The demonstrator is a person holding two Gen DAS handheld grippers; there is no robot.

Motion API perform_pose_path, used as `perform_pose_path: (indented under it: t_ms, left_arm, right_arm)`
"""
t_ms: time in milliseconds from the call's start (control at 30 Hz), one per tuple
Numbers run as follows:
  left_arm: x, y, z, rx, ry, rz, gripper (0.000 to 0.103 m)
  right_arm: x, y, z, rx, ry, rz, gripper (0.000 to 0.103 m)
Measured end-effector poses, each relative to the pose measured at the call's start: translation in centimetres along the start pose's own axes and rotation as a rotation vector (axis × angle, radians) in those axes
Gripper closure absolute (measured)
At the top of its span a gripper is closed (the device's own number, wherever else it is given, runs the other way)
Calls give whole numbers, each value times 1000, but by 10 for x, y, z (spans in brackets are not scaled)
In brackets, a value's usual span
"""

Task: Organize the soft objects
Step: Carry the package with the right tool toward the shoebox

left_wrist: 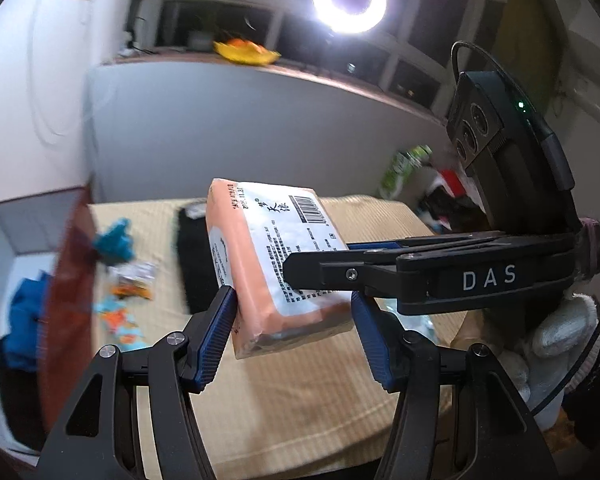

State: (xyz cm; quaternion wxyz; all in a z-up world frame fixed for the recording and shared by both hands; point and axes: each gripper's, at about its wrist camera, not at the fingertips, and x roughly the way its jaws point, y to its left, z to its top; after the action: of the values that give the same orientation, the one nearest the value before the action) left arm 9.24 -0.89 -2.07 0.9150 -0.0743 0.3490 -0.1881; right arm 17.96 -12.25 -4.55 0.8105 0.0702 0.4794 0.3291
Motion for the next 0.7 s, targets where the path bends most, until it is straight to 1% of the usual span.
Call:
perform_pose_path:
  t_ms: [167,333,433,533,600,700]
  left_arm:
    - [-26,40,7,-46,-39,62,45]
    - [-43,73,11,-82,-69,125,45]
    - [-51,94,14,-117,-81,136,45]
    - [-57,113,19,-121,-92,171,45]
    - [-57,125,21,-131,-94,190,45]
    - [-56,145,23,-158,-90,207,45]
  right_arm:
    - [24,45,27,-78,6,32,47]
    - [53,86,51,-141,19,64,47]
    - [68,104,63,-164,24,83,47]
    - [83,122,74,-192,25,102,47]
    - [96,134,83,-210,28,111,47]
    - [110,142,89,-228,38,115,47]
